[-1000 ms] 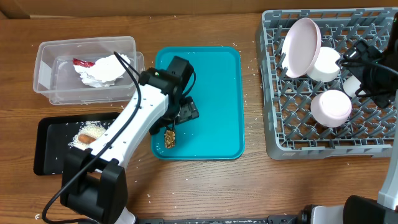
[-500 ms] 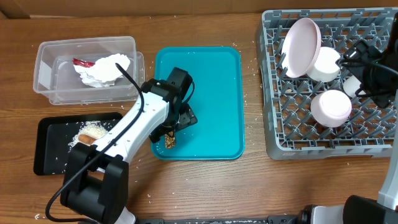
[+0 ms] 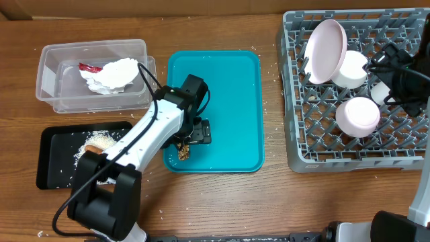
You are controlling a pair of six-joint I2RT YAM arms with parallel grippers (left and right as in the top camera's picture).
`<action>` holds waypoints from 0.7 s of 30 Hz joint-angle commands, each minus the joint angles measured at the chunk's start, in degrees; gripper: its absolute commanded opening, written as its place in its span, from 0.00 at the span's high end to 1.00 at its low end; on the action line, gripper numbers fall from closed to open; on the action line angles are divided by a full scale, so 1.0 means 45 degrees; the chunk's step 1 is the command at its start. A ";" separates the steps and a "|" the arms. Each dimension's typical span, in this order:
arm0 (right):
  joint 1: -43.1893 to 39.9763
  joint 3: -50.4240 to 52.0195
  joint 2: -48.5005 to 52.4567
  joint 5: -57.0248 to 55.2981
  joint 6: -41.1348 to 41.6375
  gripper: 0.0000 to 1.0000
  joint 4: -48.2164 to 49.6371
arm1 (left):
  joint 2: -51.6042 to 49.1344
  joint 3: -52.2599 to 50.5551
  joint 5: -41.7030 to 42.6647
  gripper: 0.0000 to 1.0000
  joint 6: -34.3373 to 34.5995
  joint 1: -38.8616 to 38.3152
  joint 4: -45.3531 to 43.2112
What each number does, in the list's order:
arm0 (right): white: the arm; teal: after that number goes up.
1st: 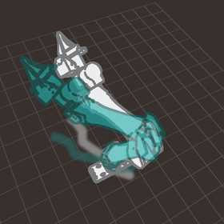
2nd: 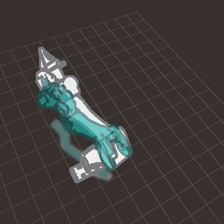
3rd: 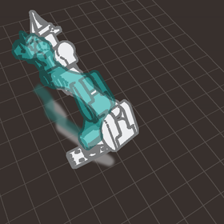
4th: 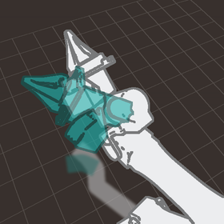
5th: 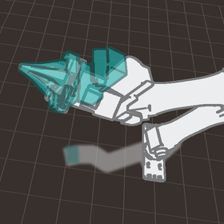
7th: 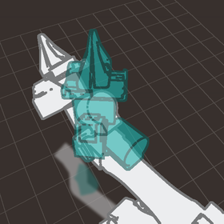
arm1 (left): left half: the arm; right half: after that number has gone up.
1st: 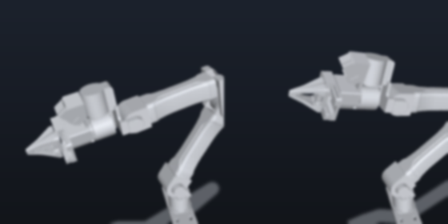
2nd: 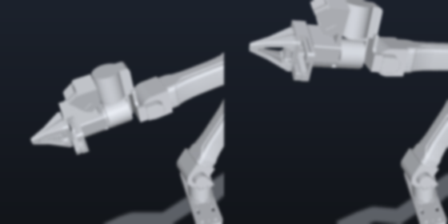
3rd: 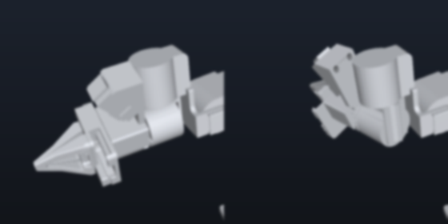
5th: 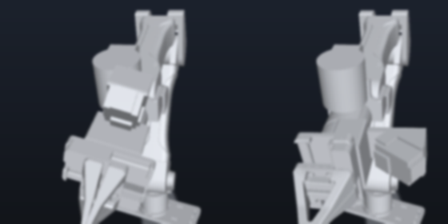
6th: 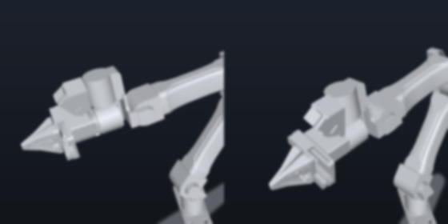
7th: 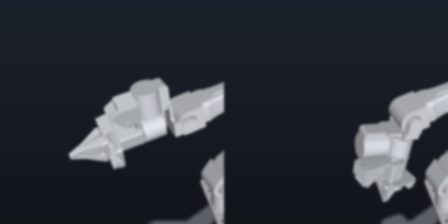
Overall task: Sort waste into correct bins and load items into the dishwasher
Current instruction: 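Lower the left gripper onto the brown food scrap and close it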
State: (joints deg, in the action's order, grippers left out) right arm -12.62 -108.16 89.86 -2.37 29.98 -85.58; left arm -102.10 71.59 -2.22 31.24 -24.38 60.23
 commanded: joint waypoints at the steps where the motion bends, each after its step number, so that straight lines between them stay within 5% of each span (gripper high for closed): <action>1: 0.0000 -0.0121 -0.0058 -0.0126 0.0015 0.00 0.0034 | -0.0515 -0.0078 -0.0175 0.00 -0.1243 0.0019 0.0083; 21: 0.0000 -0.0121 -0.0058 -0.0126 0.0015 0.00 0.0034 | -0.0729 -0.0908 -0.0165 0.00 -0.1666 0.0000 -0.0597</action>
State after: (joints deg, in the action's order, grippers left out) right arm -12.62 -108.16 89.86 -2.37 29.98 -85.56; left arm -104.62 67.72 -2.37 24.86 -24.38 57.82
